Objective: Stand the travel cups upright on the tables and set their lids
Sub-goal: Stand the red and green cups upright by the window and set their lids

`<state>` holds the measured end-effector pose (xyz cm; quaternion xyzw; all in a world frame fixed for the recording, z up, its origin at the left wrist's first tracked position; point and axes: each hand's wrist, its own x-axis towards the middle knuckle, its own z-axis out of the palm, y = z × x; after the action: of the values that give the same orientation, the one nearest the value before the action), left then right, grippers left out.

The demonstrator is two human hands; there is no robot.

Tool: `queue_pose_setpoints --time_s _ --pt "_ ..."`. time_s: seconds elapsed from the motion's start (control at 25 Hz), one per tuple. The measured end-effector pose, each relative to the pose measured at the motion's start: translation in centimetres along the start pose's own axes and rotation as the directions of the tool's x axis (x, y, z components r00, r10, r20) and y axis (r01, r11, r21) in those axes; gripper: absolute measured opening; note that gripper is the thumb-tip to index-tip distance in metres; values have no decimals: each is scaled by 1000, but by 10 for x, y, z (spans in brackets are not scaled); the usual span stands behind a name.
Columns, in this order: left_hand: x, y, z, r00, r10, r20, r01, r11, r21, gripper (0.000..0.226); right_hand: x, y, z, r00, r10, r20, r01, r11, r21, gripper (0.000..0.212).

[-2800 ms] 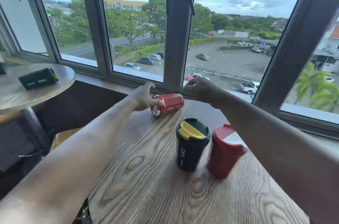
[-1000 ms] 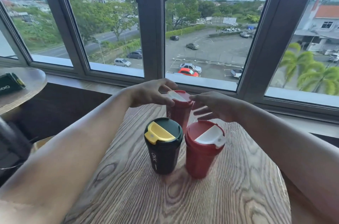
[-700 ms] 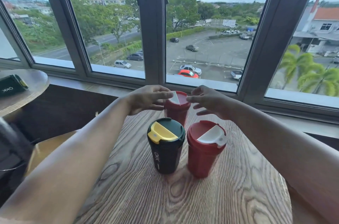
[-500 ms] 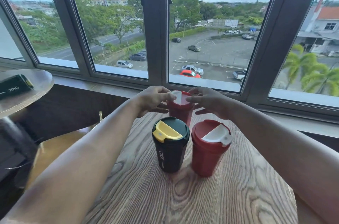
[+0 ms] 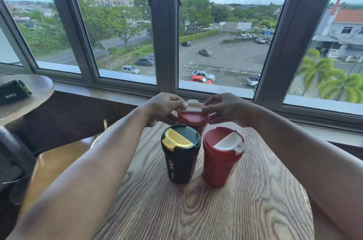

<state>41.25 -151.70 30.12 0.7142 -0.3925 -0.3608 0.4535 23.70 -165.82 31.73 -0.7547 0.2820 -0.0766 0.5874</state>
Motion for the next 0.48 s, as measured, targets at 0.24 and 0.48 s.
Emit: queue_pose_setpoints --time_s 0.24,0.48 --pt "1 -2 10 999 47 13 -47 999 3 10 -11 4 -9 1000 -14 -12 15 999 30 30" --pt "2 1 17 997 82 14 -83 994 76 21 -20 16 -12 1000 -9 -22 11 999 51 35"
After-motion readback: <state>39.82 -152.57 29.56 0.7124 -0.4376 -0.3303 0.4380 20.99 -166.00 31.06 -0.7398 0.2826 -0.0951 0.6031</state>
